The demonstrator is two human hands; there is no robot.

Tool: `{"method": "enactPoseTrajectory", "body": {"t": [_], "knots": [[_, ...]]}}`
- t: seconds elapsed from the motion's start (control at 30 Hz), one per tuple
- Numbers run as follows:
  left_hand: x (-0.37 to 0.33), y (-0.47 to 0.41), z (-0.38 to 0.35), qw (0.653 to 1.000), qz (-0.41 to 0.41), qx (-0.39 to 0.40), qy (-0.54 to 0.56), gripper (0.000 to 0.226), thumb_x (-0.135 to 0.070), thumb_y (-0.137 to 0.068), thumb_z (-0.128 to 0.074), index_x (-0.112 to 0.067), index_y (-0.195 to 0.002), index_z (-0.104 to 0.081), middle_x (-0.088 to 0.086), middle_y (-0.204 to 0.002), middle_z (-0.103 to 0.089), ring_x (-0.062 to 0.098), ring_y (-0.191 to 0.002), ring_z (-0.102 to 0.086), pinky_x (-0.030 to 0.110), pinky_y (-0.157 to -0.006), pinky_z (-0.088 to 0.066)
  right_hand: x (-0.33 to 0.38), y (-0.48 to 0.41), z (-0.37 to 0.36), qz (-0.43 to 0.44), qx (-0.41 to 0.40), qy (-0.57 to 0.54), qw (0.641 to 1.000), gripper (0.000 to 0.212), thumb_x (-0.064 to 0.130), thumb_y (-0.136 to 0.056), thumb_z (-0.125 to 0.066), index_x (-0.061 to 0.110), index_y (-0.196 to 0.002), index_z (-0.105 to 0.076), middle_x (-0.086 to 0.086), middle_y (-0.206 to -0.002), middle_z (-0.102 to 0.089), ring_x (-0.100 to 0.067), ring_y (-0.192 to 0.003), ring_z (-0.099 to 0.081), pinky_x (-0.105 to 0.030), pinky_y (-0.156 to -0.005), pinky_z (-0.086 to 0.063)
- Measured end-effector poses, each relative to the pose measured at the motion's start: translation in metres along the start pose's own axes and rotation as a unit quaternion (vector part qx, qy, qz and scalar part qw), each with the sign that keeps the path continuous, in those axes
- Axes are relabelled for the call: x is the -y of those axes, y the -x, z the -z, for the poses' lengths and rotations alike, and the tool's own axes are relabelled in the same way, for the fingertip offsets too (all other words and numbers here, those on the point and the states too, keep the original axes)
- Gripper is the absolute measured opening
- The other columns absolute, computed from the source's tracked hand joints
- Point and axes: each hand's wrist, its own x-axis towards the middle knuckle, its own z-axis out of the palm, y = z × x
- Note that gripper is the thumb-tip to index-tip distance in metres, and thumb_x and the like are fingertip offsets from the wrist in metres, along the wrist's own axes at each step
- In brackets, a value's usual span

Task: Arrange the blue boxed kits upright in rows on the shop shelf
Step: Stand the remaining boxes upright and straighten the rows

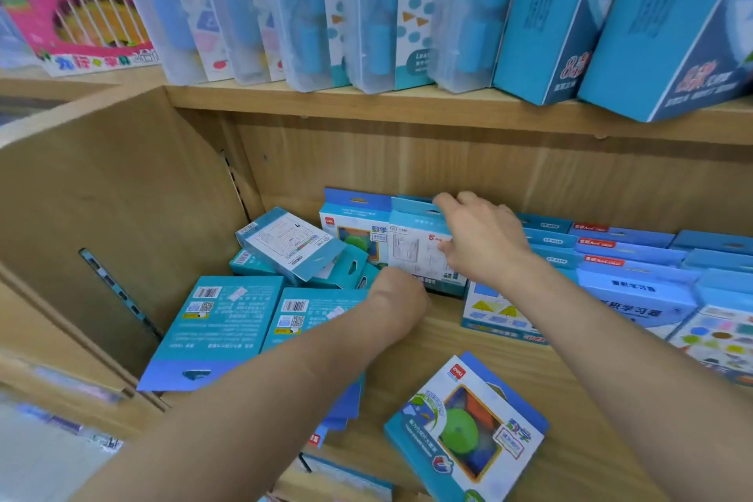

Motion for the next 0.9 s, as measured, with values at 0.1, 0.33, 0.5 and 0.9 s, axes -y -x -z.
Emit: {"method": "enactPoseTrajectory", "body": {"t": [0.1,0.33,0.5,0.9], "knots": [[0.005,0.003,-0.001,1.000,-0.006,-0.027,-0.006,0.031,-0.003,-0.093,-0.050,-0.011,-0.122,-0.057,0.009,-0.125,-0.059,0.028,-0.113,-0.057,0.038,-0.082,-0.047,-0.003,-0.003,-0.002,-0.003,-0.019,0.012,1.000,0.054,0.030,-0.084,-0.065,0.028,-0.130,-0.037,-0.004,-0.114,-0.056,-0.026,-0.104,-0.055,-0.039,-0.081,-0.038],[0.017,0.013,-0.001,0.991,0.089,-0.077,0.061,0.029,0.000,-0.087,-0.053,-0.012,-0.112,-0.063,0.008,-0.117,-0.064,0.030,-0.106,-0.062,0.036,-0.076,-0.049,-0.016,-0.012,0.018,-0.033,-0.002,-0.104,0.994,0.063,0.026,-0.084,-0.064,0.038,-0.138,-0.036,-0.004,-0.123,-0.059,-0.029,-0.112,-0.055,-0.037,-0.086,-0.044],[0.046,0.019,0.007,0.953,0.205,-0.118,0.187,0.025,-0.018,-0.087,-0.049,-0.015,-0.109,-0.061,0.008,-0.114,-0.064,0.030,-0.106,-0.060,0.034,-0.075,-0.043,-0.029,-0.020,0.044,-0.059,0.006,-0.217,0.974,0.063,0.026,-0.086,-0.066,0.039,-0.138,-0.035,-0.002,-0.127,-0.059,-0.025,-0.113,-0.055,-0.028,-0.085,-0.043],[0.093,0.047,-0.023,0.866,0.316,-0.289,0.258,0.027,-0.024,-0.085,-0.046,-0.019,-0.092,-0.072,0.003,-0.093,-0.063,0.029,-0.084,-0.061,0.031,-0.060,-0.041,-0.019,-0.010,0.043,-0.030,0.015,-0.212,0.977,0.060,0.022,-0.080,-0.072,0.035,-0.133,-0.046,0.002,-0.123,-0.061,-0.021,-0.108,-0.057,-0.033,-0.084,-0.046]]}}
